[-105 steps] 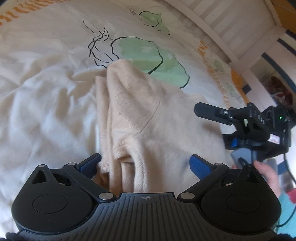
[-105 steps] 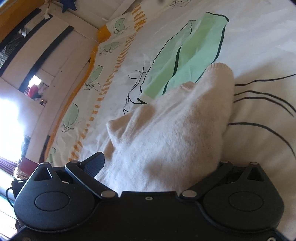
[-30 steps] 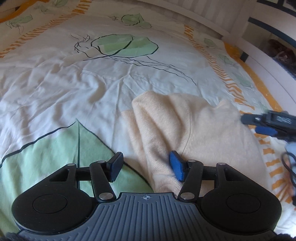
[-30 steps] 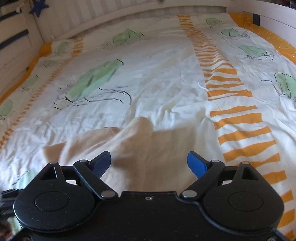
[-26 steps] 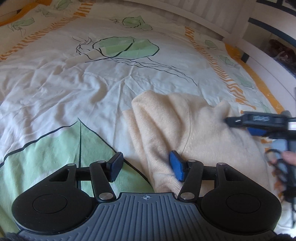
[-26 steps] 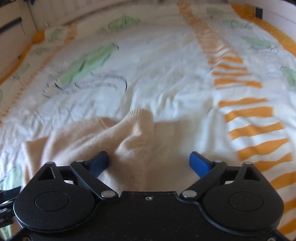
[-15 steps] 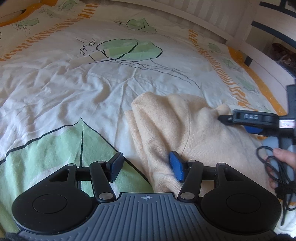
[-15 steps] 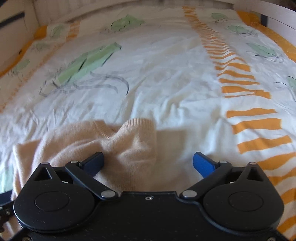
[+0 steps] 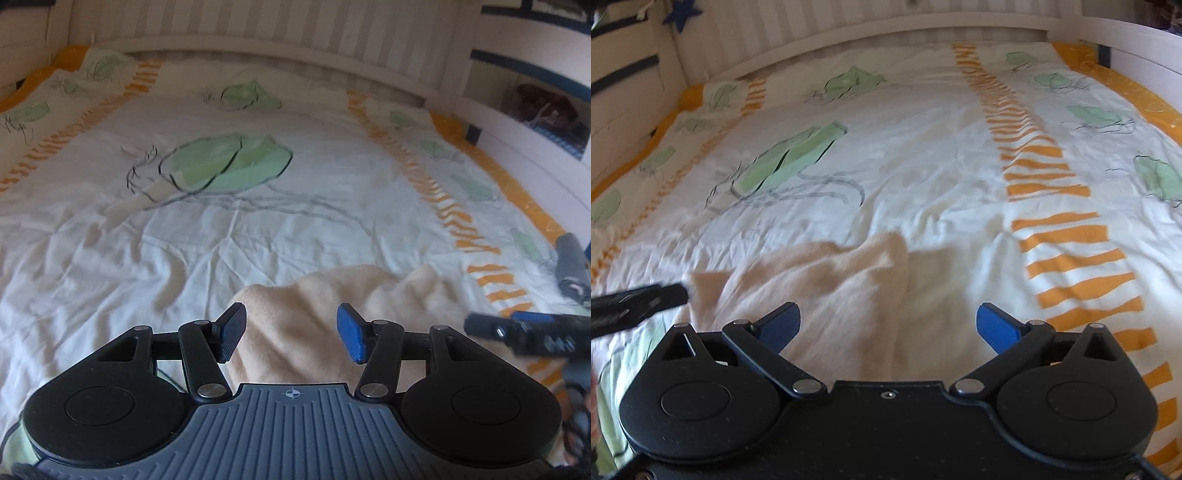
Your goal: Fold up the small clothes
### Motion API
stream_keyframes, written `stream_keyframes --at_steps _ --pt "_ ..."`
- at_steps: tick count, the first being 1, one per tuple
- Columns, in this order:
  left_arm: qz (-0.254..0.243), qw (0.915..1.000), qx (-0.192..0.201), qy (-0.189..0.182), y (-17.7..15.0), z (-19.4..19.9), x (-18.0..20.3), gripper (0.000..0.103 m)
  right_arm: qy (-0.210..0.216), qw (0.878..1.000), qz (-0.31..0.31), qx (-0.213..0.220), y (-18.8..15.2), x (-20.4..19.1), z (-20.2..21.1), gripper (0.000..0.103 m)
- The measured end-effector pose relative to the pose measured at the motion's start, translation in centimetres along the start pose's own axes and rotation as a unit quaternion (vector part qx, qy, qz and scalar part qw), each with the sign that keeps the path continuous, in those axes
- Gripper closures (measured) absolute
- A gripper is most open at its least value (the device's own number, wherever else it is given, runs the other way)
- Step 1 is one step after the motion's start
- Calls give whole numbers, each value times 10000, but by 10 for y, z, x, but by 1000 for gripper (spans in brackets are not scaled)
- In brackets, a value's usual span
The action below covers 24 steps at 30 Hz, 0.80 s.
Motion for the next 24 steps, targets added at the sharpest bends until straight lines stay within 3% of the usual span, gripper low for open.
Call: stream_keyframes --at_steps 5,7,10,20,24 --pt "183 9975 -448 505 -16 -34 -23 48 1 9988 282 -404 -20 -15 -12 1" --pt "269 9968 -488 570 -23 -38 -32 42 90 9984 129 -536 -29 -13 -13 1" --pt "200 9971 -474 562 -22 -32 -35 41 233 9979 -135 -586 -33 -4 -11 1" --pt "167 9974 -141 688 0 37 -11 41 408 9991 -101 66 -10 -6 41 1" --pt "212 9976 2 665 -4 67 4 41 433 9990 -76 30 -7 -10 60 1"
Point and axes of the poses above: each gripper's, at about its wrist camera, not at the fingertips, and z roughly against the way its jaws point, x to its right, y to its top, the point moved 3 cm from there along -z, roughly the way its jaws point, and after that the axes turned 2 degrees about x, right-handed, at the moved point
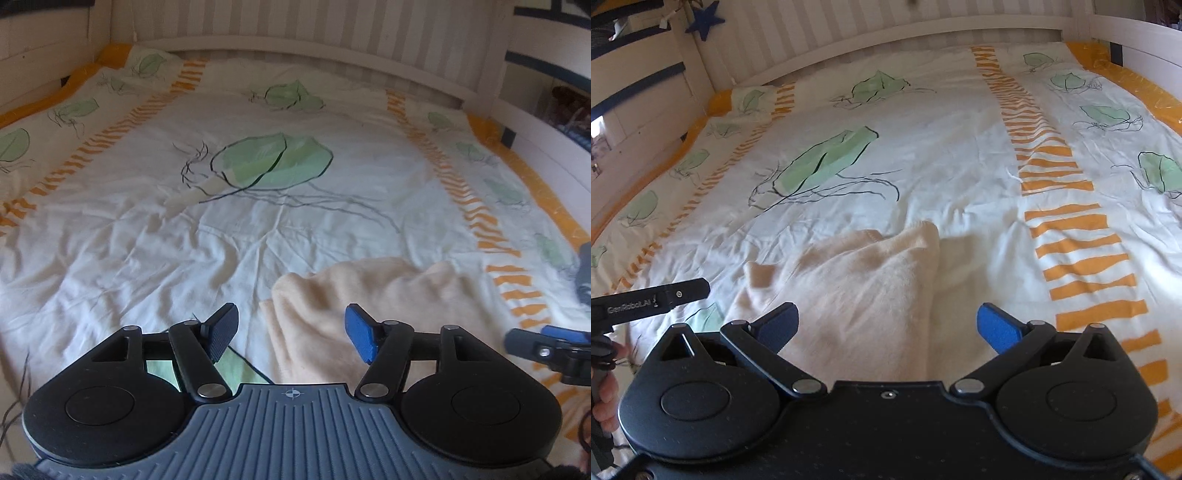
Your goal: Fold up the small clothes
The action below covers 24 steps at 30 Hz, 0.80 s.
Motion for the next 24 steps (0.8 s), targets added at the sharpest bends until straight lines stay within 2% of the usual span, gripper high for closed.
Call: stream_keyframes --at_steps 4,11,15,19,24 --pt "-20 9999 159 58 -5 26 11 37 117 9999 -99 24 -3 -3 18 1" --pt "-41 9998 52 191 -21 49 25 33 138 9996 -264 -36 -14 -3 41 1" --pt "8 9999 65 142 -33 61 29 33 77 9998 -167 42 -23 -5 54 1" --pt "12 9999 59 -85 -45 72 34 33 33 9999 -17 140 -31 -10 64 1" --pt "-75 9999 -74 25 -58 78 39 33 -161 9993 249 237 -38 -17 73 1"
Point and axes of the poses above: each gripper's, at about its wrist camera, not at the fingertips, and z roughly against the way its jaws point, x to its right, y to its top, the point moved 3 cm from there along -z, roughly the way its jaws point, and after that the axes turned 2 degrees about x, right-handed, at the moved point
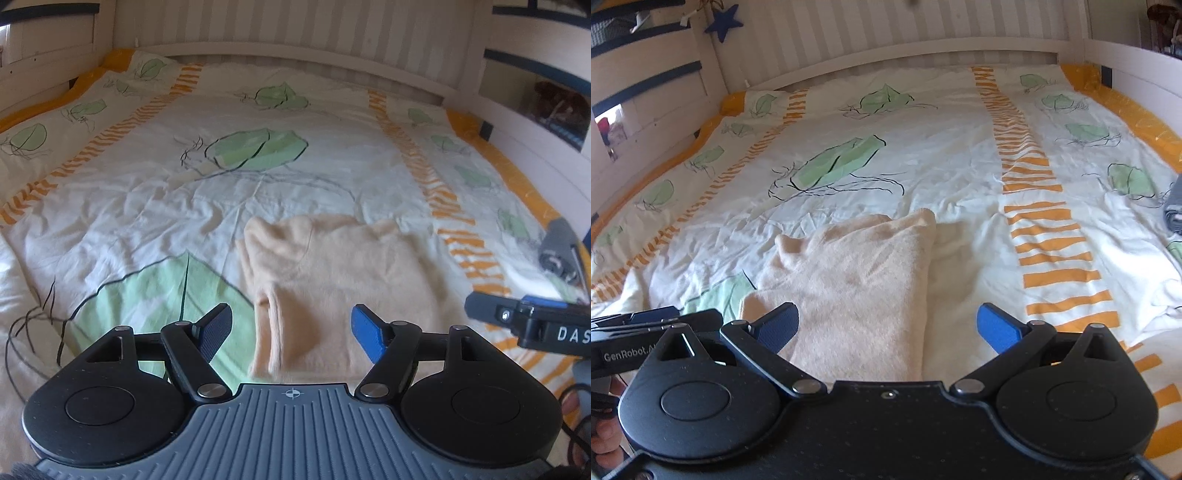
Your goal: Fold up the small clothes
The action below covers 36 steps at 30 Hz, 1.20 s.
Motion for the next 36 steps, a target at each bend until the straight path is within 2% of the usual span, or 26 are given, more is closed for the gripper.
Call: stream_keyframes --at_steps 6,14,19,22,28,36 --pt "-108 9996 -171 216 -12 3 3 33 230 9994 -249 113 -8 3 9 1" --pt "87 9989 -332 305 -21 6 4 33 172 9997 -135 -77 -14 -2 10 1" --pt "200 9974 -669 182 -24 2 2 33 -3 9999 57 -152 -17 -7 10 1" --pt "275 9963 -760 283 -25 1 0 33 43 9998 54 -205 -17 -9 9 1" --pt "229 9954 -816 450 -26 1 0 33 22 9994 36 -354 -19 -10 6 1" --pt "197 9948 -896 435 -27 -1 0 33 3 9989 -4 -474 -22 -10 3 1"
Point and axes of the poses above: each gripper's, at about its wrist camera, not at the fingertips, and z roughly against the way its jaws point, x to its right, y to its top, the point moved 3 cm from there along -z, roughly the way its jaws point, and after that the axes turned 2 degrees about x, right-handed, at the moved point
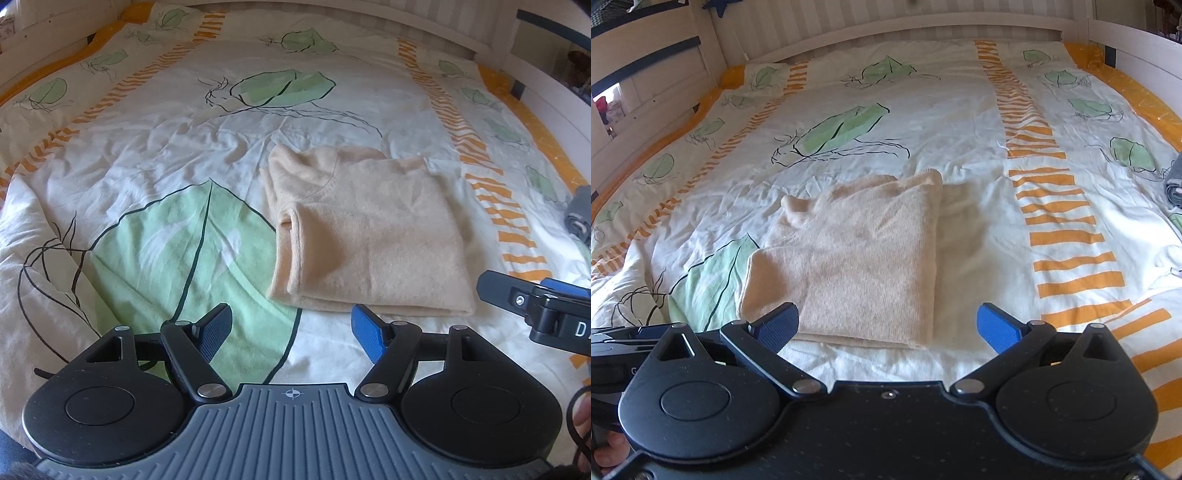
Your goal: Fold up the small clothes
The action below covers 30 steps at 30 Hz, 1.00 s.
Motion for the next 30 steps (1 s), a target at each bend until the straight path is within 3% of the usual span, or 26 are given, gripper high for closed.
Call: stream_keyframes --at_steps 30 --pt "-160 9998 -91 -126 -1 -5 8 33 37 9997 -210 -119 -3 2 -9 1"
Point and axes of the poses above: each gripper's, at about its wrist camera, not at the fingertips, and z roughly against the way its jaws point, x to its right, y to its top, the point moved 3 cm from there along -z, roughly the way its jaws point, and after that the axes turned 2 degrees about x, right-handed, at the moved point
